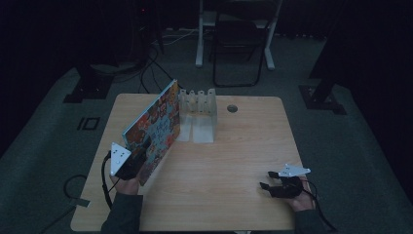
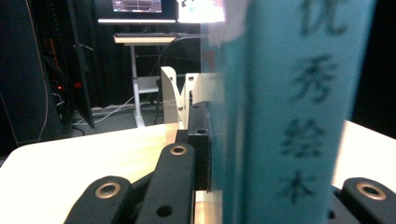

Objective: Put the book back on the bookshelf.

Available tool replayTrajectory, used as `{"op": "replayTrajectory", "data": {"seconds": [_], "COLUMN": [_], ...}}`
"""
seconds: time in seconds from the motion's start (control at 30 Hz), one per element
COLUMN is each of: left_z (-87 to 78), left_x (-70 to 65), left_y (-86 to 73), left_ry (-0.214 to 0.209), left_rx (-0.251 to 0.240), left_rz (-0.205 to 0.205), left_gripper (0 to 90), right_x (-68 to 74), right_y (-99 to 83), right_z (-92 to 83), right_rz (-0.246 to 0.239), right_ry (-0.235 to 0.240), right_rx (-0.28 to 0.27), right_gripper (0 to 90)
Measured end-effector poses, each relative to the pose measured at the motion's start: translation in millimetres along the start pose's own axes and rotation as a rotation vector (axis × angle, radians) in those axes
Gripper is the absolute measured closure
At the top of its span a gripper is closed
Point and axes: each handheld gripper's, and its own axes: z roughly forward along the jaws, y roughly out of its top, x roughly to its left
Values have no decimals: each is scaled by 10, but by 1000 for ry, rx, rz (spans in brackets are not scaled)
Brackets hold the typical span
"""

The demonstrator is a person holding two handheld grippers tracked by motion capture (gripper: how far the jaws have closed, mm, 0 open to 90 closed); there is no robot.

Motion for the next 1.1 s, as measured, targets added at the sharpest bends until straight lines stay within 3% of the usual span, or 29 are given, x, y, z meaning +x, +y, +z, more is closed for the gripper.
{"op": "replayTrajectory", "data": {"seconds": [1.1], "left_z": [163], "left_x": [19], "left_y": [26], "left_ry": [10], "left_rx": [4], "left_rz": [-2], "left_gripper": [810], "right_x": [2], "right_y": [0], "right_z": [0], "right_rz": [1], "right_ry": [1], "right_rx": [1], "right_gripper": [358]}}
